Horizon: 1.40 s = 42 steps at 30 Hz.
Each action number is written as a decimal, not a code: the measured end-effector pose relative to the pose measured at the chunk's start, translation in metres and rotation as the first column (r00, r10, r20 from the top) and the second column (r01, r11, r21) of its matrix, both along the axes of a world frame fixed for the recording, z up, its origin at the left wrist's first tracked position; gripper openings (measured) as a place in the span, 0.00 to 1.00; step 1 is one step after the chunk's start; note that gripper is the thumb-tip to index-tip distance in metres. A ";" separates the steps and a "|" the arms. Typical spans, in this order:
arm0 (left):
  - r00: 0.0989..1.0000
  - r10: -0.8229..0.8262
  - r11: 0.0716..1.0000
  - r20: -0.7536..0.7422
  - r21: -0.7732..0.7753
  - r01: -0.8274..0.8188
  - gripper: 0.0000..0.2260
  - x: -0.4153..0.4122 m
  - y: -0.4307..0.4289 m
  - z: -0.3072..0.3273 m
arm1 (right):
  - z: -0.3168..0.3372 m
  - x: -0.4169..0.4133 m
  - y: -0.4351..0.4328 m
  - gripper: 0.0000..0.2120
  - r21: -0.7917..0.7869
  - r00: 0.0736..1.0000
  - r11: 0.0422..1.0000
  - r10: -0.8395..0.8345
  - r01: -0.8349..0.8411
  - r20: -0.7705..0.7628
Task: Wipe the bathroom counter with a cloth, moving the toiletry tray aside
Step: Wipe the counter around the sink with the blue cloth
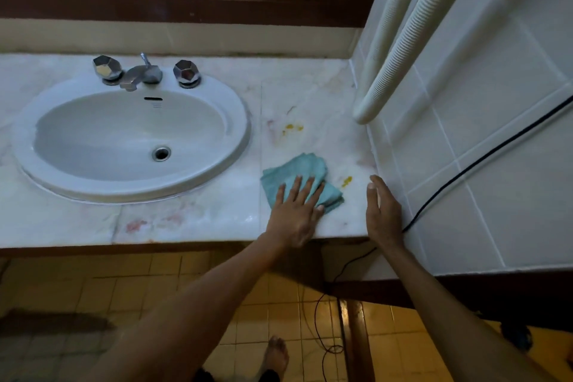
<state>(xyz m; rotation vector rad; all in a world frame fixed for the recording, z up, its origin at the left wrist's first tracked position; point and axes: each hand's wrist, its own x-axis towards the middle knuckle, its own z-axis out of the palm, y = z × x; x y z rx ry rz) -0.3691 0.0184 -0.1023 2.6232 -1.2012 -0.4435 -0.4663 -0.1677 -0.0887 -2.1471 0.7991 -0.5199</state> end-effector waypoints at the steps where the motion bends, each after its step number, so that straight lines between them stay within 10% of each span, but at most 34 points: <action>1: 0.996 -0.093 0.996 0.015 0.000 0.093 0.25 -0.014 0.010 0.001 | -0.004 -0.002 -0.001 0.26 0.008 1.000 1.000 -0.007 0.007 -0.017; 7: 0.944 -0.328 0.944 0.043 -0.015 0.329 0.23 0.012 0.081 0.012 | -0.012 -0.003 0.002 0.26 0.100 1.000 0.995 -0.012 0.012 0.002; 15: 0.992 0.125 0.992 -0.027 0.015 -0.124 0.24 0.032 -0.067 -0.001 | -0.020 -0.001 -0.003 0.29 0.083 0.997 0.994 -0.075 0.074 0.017; 25: 0.870 -0.490 0.872 0.051 0.033 0.489 0.23 0.014 0.049 0.010 | -0.008 0.006 -0.006 0.26 0.100 0.993 0.988 -0.116 0.116 -0.010; 34: 0.998 -0.068 0.997 -0.002 0.046 0.068 0.25 0.019 -0.073 0.005 | 0.001 0.011 -0.010 0.20 0.165 0.987 0.973 -0.154 0.160 -0.046; 42: 0.916 -0.401 0.916 0.021 0.016 0.400 0.23 0.004 0.032 0.009 | 0.004 0.019 -0.008 0.22 0.125 0.990 0.983 -0.131 0.136 -0.050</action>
